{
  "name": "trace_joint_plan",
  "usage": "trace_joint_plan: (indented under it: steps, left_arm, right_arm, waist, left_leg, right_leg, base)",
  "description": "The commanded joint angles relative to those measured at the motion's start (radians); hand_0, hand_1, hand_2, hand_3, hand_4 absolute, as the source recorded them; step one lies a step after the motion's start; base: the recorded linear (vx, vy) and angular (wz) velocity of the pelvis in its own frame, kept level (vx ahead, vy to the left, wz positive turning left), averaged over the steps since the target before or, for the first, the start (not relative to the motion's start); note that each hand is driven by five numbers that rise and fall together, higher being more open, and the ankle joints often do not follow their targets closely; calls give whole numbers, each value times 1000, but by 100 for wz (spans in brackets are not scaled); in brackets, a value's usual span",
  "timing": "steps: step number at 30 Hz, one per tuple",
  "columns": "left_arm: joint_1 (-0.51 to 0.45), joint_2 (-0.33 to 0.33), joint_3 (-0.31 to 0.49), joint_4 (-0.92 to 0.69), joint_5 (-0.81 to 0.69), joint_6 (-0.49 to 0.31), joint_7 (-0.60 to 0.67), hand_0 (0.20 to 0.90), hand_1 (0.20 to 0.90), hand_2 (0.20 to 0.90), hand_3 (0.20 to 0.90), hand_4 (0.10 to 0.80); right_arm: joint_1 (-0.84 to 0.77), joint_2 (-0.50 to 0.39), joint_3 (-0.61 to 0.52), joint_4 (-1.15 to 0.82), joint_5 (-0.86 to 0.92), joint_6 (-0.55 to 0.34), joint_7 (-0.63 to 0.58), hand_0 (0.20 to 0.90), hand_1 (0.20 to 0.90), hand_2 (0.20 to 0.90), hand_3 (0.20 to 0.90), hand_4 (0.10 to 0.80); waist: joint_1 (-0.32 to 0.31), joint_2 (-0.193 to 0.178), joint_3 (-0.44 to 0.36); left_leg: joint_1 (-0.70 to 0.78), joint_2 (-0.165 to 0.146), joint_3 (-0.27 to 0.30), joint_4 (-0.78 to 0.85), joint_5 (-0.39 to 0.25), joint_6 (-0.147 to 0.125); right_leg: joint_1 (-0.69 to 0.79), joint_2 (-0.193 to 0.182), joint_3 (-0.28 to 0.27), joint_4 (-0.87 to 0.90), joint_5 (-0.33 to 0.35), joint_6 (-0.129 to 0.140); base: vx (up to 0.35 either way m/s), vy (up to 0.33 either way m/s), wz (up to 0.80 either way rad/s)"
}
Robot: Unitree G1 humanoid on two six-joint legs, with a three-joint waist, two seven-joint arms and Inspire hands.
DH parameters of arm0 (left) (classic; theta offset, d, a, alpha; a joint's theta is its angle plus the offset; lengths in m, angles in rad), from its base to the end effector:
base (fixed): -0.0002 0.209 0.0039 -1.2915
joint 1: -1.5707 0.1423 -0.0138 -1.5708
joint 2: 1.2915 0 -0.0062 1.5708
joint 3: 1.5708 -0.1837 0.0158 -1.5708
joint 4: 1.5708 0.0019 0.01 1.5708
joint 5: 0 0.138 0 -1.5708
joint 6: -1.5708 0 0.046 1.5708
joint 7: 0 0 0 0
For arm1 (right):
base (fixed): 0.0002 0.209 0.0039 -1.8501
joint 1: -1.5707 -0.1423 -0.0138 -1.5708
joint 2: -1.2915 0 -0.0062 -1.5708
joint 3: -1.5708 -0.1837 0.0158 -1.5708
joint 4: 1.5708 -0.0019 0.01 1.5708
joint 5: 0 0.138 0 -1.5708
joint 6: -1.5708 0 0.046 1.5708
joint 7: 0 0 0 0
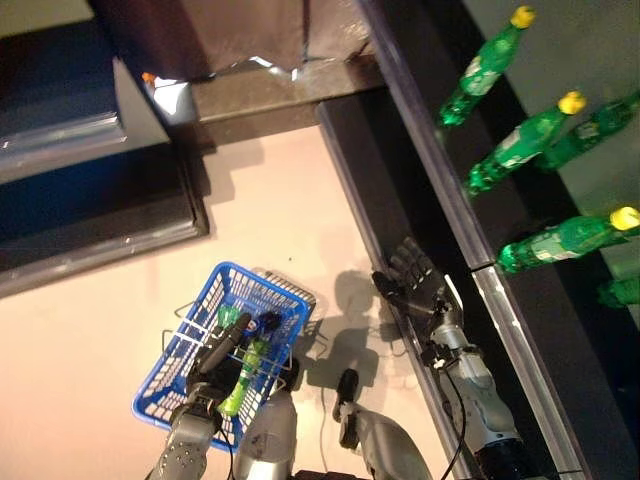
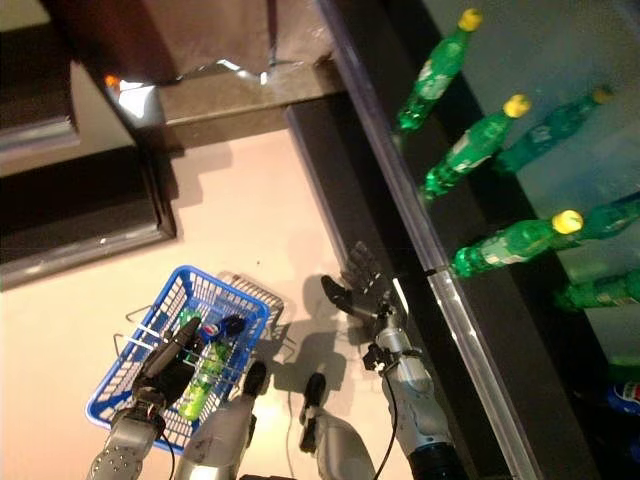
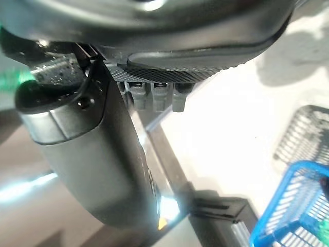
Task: Pick up the drink and place into the basket.
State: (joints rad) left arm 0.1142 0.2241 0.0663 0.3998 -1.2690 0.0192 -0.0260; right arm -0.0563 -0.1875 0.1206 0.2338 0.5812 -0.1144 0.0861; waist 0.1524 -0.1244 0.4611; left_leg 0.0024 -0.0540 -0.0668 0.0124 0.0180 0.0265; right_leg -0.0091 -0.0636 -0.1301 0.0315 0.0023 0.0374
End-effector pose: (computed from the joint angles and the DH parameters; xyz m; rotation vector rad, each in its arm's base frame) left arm 0.1517 0.2234 -0.0370 -1.0395 0.3467 0.3879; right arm 0.2097 -0.1686 0.0158 0.3799 0.0834 0.1129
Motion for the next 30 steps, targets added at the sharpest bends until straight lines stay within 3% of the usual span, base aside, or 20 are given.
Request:
trace_joint_plan:
  steps: [1, 8, 14, 18, 25, 30]
  left_arm:
    - [-60, -65, -18, -134, -164, -72, -250, 300, 300, 300, 200, 100]
    - [-107, -94, -14, -6, -213, -66, -360, 300, 300, 300, 200, 100]
    - [-128, -91, 11, 126, -232, -59, -445, 300, 300, 300, 200, 100]
    - [-126, -91, 26, 211, -228, -51, -519, 300, 300, 300, 200, 100]
    - [-147, -69, 56, 322, -233, -103, -555, 300, 300, 300, 200, 100]
    - [-150, -68, 55, 334, -227, -110, -568, 300, 300, 300, 200, 100]
  right_arm:
    - [65, -12, 45, 60, 40, -2, 90, 900, 900, 900, 900, 800]
    - [64, 4, 51, 280, 6, 42, 26, 900, 900, 900, 900, 800]
    - [53, -35, 33, 499, -211, 46, 5, 900, 900, 900, 900, 800]
    - [43, -47, 8, 668, -253, 51, 7, 900, 900, 900, 900, 800]
    - [16, -68, -50, 949, -370, 57, -16, 900, 900, 900, 900, 800]
    - [16, -91, -51, 1019, -482, 83, -42, 900, 900, 900, 900, 800]
  waist:
    - [-45, 96, -331]
    - [-89, 115, -373]
    - [-113, 124, -401]
    - [-118, 123, -411]
    - [-115, 129, -425]
    - [-106, 129, -425]
  left_leg:
    - [2, -41, -19, -75, 36, 10]
    - [56, -32, 38, -83, 9, 0]
    - [84, -38, 42, -83, -10, 3]
    - [96, -36, 50, -82, -19, 4]
    - [110, -30, 66, -85, -30, 4]
    - [117, -30, 57, -76, -39, 7]
  right_leg:
    - [34, 26, -41, -49, 51, 19]
    - [79, 25, -40, -83, 56, 10]
    - [98, 36, 5, -101, 58, 2]
    - [104, 40, 27, -103, 57, -2]
    - [113, 44, 33, -100, 44, -9]
    - [121, 45, 32, -93, 35, -12]
  base:
    - [-28, 11, -5]
    - [-43, 39, -13]
    - [-13, 55, -19]
    - [20, 43, -18]
    - [43, 37, -18]
    - [37, 5, -7]
